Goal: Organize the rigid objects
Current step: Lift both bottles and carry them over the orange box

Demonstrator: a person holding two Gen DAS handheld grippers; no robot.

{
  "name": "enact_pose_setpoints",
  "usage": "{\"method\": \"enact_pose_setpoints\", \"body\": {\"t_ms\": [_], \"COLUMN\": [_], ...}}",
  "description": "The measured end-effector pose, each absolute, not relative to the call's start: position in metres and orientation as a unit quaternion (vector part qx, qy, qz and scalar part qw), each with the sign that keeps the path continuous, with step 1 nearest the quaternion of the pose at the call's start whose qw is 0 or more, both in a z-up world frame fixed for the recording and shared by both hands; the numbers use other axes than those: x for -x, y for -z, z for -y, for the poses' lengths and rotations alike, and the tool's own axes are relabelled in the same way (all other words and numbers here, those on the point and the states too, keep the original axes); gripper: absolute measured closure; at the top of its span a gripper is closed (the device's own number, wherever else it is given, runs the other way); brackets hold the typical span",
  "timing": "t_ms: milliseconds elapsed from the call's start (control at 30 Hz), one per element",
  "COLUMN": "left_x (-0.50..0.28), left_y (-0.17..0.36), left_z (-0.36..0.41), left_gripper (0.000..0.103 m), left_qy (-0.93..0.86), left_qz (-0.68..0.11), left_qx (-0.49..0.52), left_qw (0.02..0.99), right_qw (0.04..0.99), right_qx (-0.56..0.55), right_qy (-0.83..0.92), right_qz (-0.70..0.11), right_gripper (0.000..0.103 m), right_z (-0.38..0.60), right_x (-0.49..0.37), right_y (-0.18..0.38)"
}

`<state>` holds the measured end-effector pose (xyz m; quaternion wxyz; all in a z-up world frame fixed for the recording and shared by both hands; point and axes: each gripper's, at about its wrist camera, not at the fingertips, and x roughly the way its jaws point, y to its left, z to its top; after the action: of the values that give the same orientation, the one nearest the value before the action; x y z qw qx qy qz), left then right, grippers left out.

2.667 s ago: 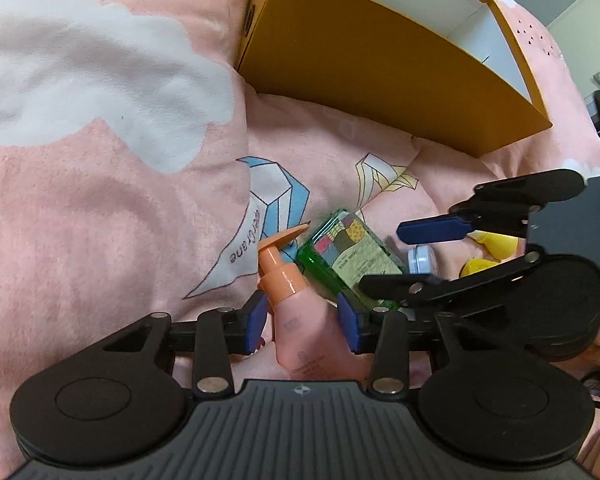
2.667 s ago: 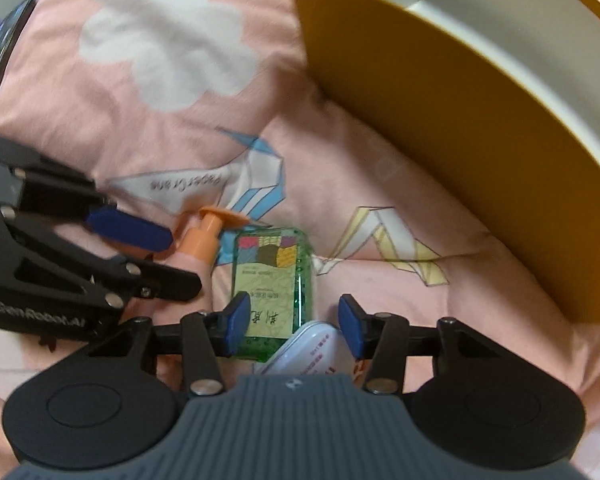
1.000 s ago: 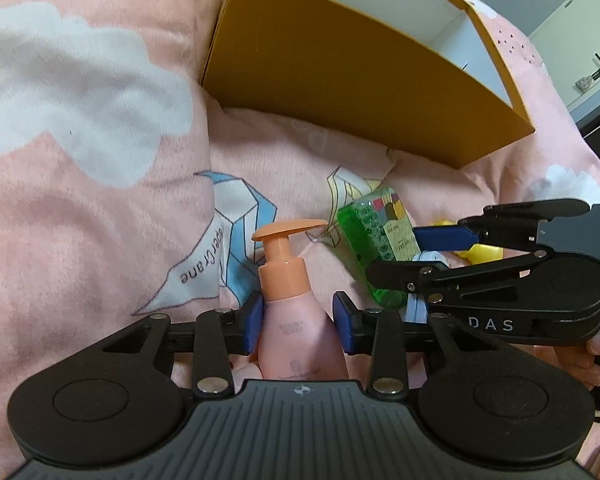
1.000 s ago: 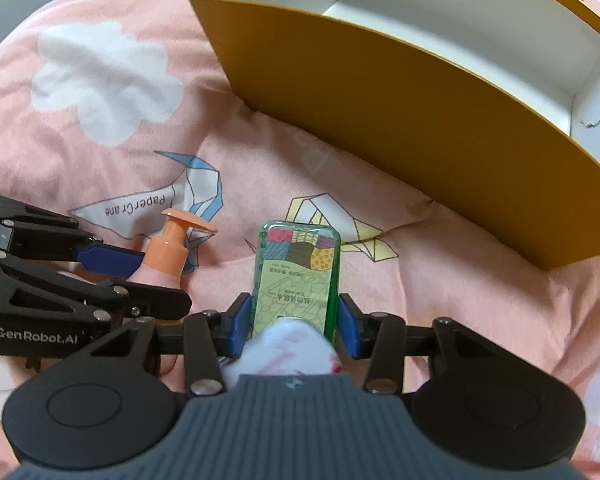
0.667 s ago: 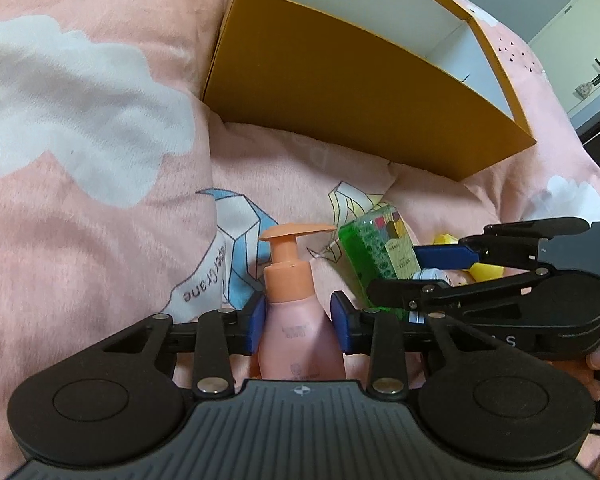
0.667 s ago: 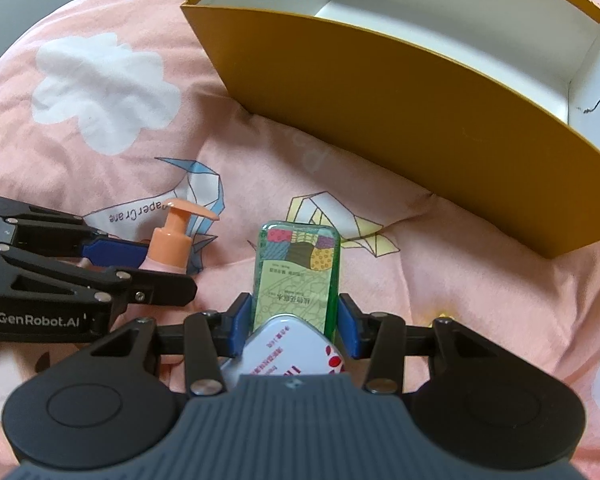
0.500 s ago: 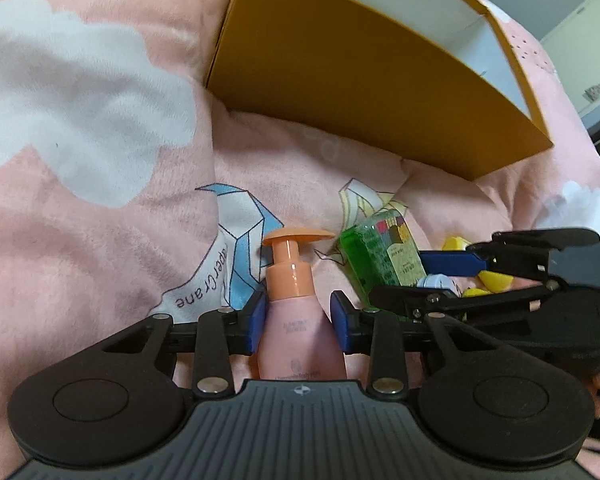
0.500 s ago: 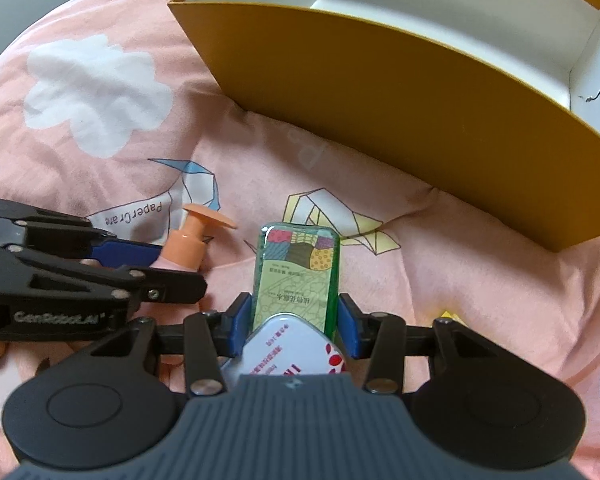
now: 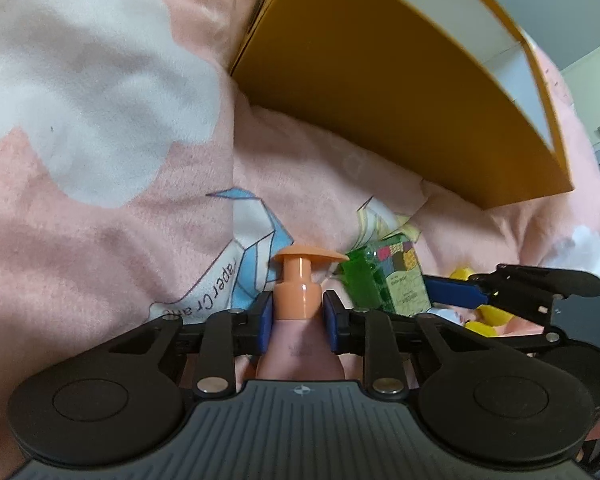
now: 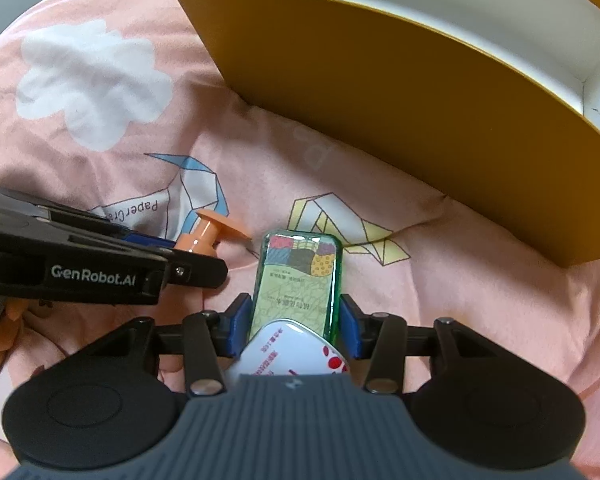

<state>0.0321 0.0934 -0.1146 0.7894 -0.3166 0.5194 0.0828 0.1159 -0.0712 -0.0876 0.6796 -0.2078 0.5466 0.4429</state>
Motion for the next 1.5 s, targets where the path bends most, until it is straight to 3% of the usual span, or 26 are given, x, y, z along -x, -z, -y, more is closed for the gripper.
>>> {"method": "enact_pose_setpoints", "body": {"t_ms": [767,1200,1500], "left_x": [-0.013,-0.038,-0.081], "left_y": [0.023,-0.041,-0.047], "left_z": [-0.079,-0.084,-0.091], "left_gripper": [0.075,0.075,0.075], "left_qy": [-0.066,-0.043,-0.053], "left_qz": [-0.368,-0.292,-0.270], "left_qx": [0.252,0.229,0.215], "left_qw": [0.892,0.928,0.937], "right_qw": [0.754,0.789,0.810], "right_qx": [0.124,0.102,0.106], "right_qy": [-0.439,-0.452,-0.425], "right_qz": [-0.472,-0.404,-0.389], "right_gripper": [0.058,0.058,0.058], "right_z": [0.111,0.118,0.104], "right_x": [-0.127,-0.137,-0.175], "right_y": [0.006,-0.065,-0.075]}}
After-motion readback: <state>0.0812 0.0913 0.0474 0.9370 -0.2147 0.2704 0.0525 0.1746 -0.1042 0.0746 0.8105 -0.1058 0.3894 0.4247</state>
